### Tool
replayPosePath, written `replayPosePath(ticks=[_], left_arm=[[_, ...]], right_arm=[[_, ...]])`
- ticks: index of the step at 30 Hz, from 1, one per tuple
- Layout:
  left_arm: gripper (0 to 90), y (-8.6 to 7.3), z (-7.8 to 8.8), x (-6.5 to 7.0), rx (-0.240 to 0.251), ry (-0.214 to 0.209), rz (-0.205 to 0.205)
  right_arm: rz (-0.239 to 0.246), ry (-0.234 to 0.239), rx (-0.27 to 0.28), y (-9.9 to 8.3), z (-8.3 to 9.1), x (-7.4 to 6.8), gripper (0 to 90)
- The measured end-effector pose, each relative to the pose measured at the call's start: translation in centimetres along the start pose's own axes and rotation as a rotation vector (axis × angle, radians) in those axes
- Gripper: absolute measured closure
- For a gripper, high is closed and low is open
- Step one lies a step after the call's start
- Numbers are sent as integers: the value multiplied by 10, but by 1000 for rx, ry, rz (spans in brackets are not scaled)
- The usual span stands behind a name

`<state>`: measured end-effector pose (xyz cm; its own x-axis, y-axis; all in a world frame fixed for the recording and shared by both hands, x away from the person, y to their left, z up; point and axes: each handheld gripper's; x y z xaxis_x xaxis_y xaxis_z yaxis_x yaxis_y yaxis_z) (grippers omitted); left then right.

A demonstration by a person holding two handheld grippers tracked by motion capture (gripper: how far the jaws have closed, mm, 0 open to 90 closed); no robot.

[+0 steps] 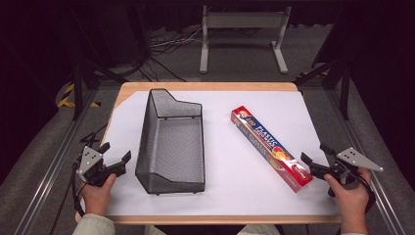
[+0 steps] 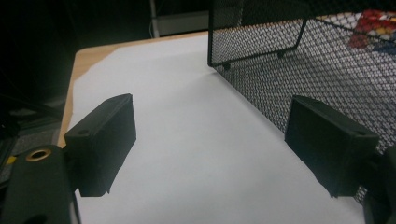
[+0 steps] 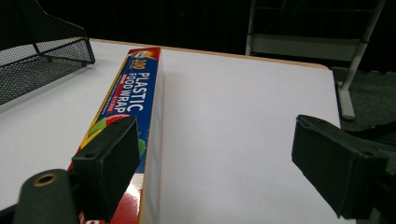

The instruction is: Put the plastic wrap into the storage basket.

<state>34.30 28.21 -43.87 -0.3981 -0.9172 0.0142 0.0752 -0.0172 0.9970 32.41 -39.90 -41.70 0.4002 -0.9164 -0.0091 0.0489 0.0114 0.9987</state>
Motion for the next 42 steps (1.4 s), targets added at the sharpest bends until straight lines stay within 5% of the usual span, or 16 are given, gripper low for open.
replayPosePath(ticks=[6,26,38,42], left_arm=[[174,4,2,-1,20,7,21],[177,0,5,3,-3,18,0],[176,-2,10,3,-11,14,-17],[173,-2,13,3,-17,6,-24]], right_arm=[[-5,-1,-1,7,2,-2,157],[-22,37,-68,43,-7,-3,150],[-8,51,-160,68,-23,-7,152],[-49,67,-214,76,-29,-7,204]])
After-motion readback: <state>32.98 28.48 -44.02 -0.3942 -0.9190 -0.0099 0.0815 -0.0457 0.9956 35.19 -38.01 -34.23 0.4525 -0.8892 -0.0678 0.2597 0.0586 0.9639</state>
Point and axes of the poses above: each handheld gripper's, and its own axes: z roughly backward along the jaws, y roughly out of its top, x roughly to its right, and after that the axes turned 14 degrees about x, right-handed
